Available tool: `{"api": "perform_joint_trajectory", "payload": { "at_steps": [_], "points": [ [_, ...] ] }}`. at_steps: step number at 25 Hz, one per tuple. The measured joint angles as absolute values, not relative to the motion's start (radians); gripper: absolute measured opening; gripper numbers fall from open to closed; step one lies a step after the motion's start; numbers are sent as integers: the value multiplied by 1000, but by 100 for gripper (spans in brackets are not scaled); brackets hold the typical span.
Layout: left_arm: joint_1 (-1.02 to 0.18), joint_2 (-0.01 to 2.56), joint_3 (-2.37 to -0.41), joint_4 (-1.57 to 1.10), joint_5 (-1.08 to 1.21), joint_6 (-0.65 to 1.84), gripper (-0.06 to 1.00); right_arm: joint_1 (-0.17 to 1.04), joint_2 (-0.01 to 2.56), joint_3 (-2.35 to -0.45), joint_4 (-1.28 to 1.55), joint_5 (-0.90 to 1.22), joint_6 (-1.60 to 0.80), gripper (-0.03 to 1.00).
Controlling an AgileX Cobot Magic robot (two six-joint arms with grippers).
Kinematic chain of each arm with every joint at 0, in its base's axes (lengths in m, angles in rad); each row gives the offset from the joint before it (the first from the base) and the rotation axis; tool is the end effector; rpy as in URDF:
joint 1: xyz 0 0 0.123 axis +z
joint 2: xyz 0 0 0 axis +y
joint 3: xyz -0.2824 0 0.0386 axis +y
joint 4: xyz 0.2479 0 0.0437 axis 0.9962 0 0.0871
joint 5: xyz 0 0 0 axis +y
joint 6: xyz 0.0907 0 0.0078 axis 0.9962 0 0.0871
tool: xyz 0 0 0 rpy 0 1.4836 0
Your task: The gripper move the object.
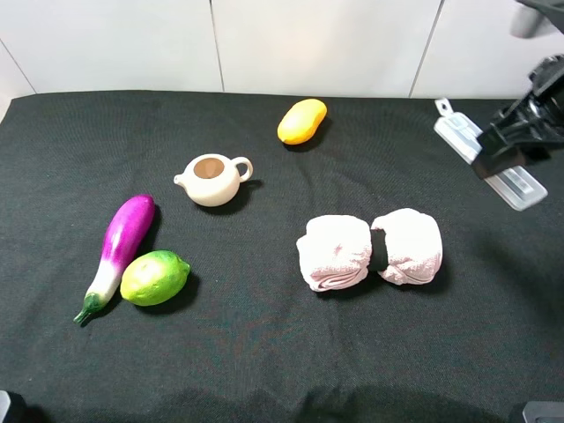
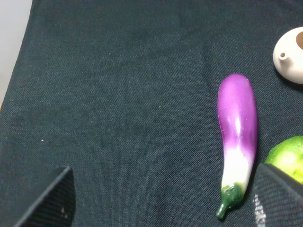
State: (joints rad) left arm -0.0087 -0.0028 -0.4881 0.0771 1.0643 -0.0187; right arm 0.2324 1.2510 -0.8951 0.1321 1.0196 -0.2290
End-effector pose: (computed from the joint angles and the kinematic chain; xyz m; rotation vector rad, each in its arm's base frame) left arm -0.0041 0.0062 0.2738 -0.0136 2.0553 0.0755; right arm 0.2126 0.0608 0.2710 -0.5785 2.7953 0.1755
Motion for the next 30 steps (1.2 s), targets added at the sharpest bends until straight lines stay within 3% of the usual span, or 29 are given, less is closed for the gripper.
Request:
{"api": "perform_joint_trajectory", "payload": {
  "at_steps": [14,30],
  "points": [
    [-9,-3,-488,77,1064,-19,79,-81,1248,-708,253,871,-321,29],
    [-9,-3,-488,77,1064,-19,79,-95,1248,-529,345,640,-325,29]
  ]
}}
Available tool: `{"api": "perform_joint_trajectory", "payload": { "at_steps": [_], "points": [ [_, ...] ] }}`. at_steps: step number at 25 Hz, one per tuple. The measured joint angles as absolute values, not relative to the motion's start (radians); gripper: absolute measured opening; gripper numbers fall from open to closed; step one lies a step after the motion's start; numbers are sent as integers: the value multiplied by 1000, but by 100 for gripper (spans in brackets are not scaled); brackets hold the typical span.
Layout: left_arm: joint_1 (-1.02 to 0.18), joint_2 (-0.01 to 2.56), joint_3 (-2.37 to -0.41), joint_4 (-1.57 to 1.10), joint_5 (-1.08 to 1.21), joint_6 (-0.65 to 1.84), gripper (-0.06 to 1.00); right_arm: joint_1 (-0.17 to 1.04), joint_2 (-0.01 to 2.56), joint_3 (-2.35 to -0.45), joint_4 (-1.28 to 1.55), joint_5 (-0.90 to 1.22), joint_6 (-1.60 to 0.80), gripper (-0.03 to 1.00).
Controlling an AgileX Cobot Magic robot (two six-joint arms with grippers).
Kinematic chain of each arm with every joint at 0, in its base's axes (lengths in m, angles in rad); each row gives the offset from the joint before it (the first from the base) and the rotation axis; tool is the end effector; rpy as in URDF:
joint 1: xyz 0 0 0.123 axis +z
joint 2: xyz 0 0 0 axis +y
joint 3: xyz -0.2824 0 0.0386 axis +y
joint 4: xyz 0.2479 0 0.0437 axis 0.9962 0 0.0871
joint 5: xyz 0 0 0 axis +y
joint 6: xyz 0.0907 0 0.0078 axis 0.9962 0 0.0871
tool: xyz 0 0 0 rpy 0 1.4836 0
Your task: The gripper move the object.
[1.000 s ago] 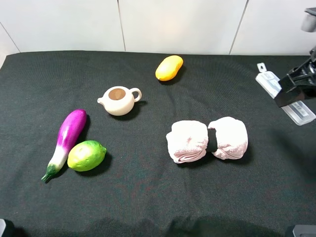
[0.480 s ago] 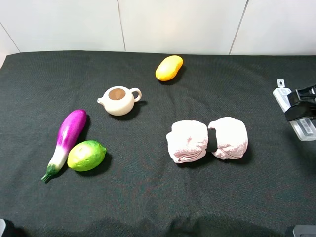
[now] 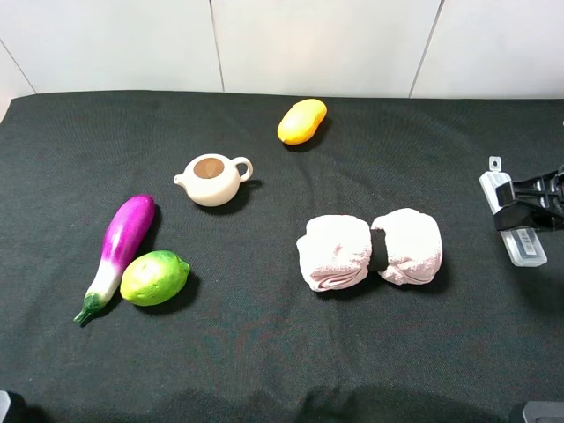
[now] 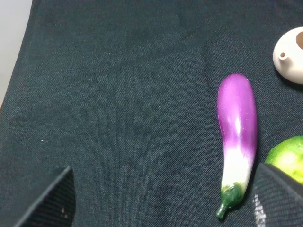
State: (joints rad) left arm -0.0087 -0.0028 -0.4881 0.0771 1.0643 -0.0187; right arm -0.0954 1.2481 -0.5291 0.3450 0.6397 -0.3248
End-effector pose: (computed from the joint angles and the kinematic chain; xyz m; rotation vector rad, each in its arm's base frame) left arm -0.0041 0.0062 0.2738 -0.0136 2.0553 0.0755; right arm 0.1919 0.0001 0.1882 0.0245 2.7904 0.2517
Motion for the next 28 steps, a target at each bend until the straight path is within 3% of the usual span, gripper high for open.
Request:
{"api": "perform_joint_trajectory", "payload": {
  "at_steps": [28],
  "points": [
    [-9,-3,-488,77,1064,-19,79,-95,1550,-522,344,544,-265,29]
  ]
}}
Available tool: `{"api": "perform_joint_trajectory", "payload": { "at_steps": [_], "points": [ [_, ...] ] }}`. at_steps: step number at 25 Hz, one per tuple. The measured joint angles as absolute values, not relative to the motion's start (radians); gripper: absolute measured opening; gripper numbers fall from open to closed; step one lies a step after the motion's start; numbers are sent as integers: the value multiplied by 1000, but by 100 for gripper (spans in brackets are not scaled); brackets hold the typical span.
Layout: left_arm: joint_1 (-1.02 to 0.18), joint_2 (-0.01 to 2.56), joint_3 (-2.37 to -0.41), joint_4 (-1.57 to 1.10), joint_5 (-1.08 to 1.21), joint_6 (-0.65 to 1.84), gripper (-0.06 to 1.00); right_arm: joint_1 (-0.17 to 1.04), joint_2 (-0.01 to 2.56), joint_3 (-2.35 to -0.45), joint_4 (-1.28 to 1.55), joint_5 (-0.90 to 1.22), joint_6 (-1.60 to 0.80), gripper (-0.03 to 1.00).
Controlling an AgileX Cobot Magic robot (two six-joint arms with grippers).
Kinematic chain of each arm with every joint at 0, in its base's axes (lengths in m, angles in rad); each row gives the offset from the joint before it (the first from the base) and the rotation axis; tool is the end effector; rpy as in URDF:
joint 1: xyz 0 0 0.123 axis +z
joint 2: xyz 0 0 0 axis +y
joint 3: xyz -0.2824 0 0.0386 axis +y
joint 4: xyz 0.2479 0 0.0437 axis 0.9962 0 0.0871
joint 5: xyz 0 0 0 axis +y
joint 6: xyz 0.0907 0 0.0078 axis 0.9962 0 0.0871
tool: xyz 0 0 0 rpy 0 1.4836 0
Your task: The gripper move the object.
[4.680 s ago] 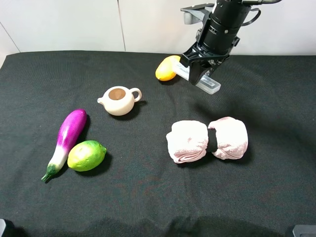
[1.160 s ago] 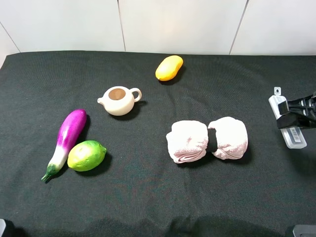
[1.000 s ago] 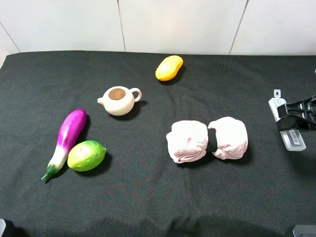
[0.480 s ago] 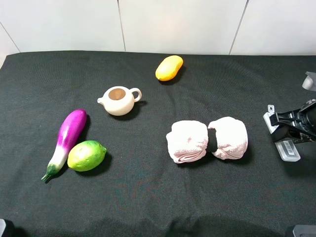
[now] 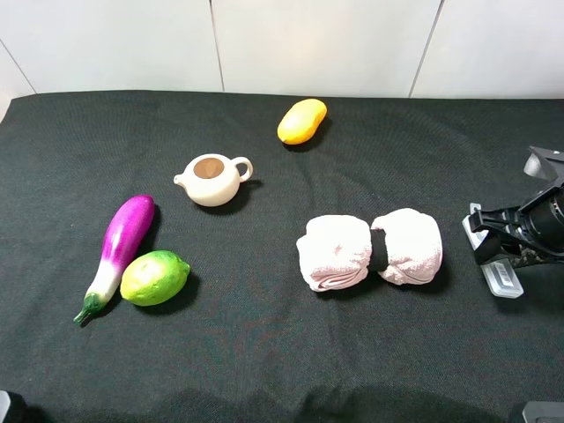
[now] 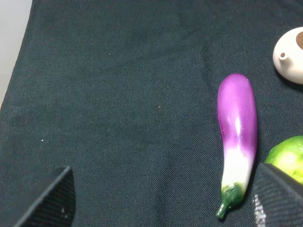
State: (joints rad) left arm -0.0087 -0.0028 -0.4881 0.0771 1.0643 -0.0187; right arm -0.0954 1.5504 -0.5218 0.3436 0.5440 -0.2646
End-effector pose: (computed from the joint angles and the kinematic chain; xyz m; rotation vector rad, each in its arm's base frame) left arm -0.0041 0.0062 0.2738 -0.0136 2.0553 0.0755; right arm 0.2086 -0.0040 0.1272 0.1778 3.0085 0.2593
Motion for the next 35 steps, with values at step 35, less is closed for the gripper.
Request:
{"api": "perform_joint_trajectory", "payload": {
  "at_steps": [35],
  "points": [
    [-9,-3,-488,77,1064,-19,79,-95,1692,-524,466,503,-364,29]
  ]
}}
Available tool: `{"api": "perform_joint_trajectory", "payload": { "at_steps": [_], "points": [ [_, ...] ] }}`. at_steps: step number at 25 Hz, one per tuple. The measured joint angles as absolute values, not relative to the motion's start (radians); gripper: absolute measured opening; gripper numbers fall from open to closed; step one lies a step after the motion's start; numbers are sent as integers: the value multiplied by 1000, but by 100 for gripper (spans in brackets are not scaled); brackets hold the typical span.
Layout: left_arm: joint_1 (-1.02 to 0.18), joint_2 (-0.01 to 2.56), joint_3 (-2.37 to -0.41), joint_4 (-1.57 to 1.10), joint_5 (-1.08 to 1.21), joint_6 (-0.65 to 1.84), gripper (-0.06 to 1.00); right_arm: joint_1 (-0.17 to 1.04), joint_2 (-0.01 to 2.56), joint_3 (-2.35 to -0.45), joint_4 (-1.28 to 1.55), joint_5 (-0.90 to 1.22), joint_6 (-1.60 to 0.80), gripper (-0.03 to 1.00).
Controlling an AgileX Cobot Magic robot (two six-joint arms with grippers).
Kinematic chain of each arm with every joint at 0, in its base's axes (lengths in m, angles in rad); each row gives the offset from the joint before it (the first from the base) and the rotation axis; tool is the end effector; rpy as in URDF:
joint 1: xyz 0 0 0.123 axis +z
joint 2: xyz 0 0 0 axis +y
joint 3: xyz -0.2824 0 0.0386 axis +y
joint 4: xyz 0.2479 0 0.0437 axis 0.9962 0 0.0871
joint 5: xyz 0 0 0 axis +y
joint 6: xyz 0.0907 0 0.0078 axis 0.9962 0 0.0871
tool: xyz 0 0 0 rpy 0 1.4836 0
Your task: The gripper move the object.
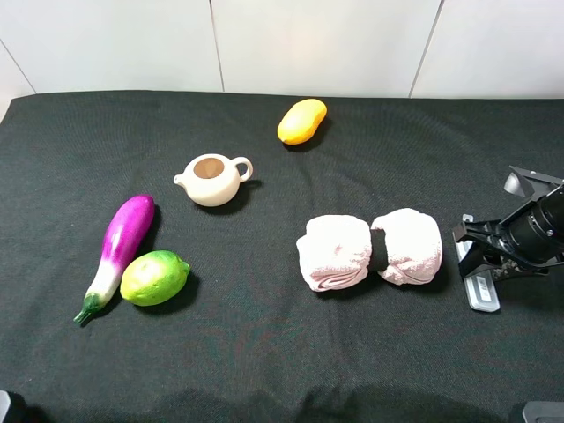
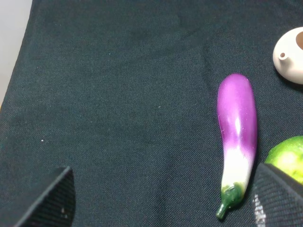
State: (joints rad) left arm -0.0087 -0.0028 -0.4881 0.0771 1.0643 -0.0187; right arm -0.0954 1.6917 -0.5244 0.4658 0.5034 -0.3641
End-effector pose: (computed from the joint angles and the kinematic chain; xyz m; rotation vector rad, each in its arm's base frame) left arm -0.0041 0.0062 0.2738 -0.0136 2.0553 0.0755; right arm 0.2137 -0.0006 0.0990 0.2195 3.0773 0.3370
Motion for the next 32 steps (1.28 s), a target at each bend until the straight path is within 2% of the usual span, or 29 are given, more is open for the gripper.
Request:
{"api": "perform_joint_trajectory", "payload": {
  "at_steps": [17,19,23,26,32],
  "points": [
    [-9,-3,-488,77,1064,-19,79,-95,1694,-524,471,504,-365,29],
    [-9,-3,-488,77,1064,-19,79,-95,1694,-524,473,503,-363,34],
    [-9,-3,-488,77,1064,-19,79,-95,1698,-524,476,510,-358,53],
    [-9,-3,-488,77,1064,-19,79,-95,1693,-525,478,518,-345,63],
    [-9,-3,-488,77,1064,-19,79,-92,1692,-525,474,519,-324,68]
  ]
}}
